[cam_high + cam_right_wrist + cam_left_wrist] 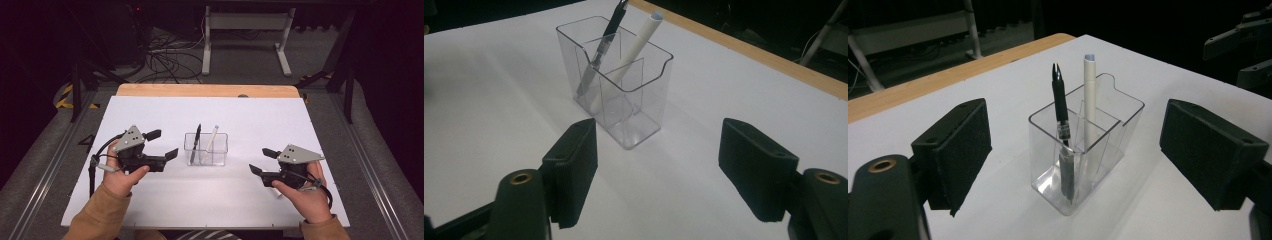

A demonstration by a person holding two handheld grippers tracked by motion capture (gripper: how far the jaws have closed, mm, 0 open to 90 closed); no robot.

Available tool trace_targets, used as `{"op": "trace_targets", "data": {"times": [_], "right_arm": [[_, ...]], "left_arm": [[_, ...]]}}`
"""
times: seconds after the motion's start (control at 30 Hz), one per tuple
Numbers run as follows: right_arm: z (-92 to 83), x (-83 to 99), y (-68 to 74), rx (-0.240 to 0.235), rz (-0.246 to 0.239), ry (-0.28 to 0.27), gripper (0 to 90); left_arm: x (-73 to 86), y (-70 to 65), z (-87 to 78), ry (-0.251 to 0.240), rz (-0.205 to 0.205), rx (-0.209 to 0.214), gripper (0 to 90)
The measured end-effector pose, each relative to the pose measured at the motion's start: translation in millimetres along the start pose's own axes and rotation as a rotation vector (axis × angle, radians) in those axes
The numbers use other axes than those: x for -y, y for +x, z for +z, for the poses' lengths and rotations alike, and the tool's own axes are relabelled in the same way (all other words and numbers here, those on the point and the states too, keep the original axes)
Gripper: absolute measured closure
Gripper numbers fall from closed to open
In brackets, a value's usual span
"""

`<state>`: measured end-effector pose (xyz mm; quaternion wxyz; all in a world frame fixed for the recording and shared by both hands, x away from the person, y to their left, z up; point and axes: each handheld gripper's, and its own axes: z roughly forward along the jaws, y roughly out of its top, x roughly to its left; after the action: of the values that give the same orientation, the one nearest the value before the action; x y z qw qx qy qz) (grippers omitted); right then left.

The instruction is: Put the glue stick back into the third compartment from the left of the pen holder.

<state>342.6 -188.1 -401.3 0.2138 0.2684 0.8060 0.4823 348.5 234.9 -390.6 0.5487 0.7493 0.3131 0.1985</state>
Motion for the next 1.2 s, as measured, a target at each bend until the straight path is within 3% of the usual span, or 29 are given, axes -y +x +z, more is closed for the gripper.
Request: {"op": "trace_targets", "data": {"times": [0.43,0.63,0.9,1.03,1.2], "right_arm": [[0.8,1.7,-0.9,0.014,0.016,0.043,34.6],[0.4,2.0,-1.1,0.006,0.033,0.051,36.2],[-0.2,2.4,-1.0,0.019,0.074,0.071,36.4],[-1.7,1.3,1.7,0.037,0.133,0.111,42.1],[2.7,5.1,-1.5,0.094,0.135,0.205,40.9]], "left_arm": [[18.6,4.5,-19.9,0.020,0.019,-0.022,14.2],[25.8,7.3,-21.9,0.029,-0.026,-0.002,14.2],[28.6,5.9,-22.7,0.036,-0.031,-0.005,14.1],[31.3,8.1,-23.2,0.042,-0.049,-0.018,14.1],[34.9,12.3,-23.3,0.039,-0.061,-0.024,14.0]]}}
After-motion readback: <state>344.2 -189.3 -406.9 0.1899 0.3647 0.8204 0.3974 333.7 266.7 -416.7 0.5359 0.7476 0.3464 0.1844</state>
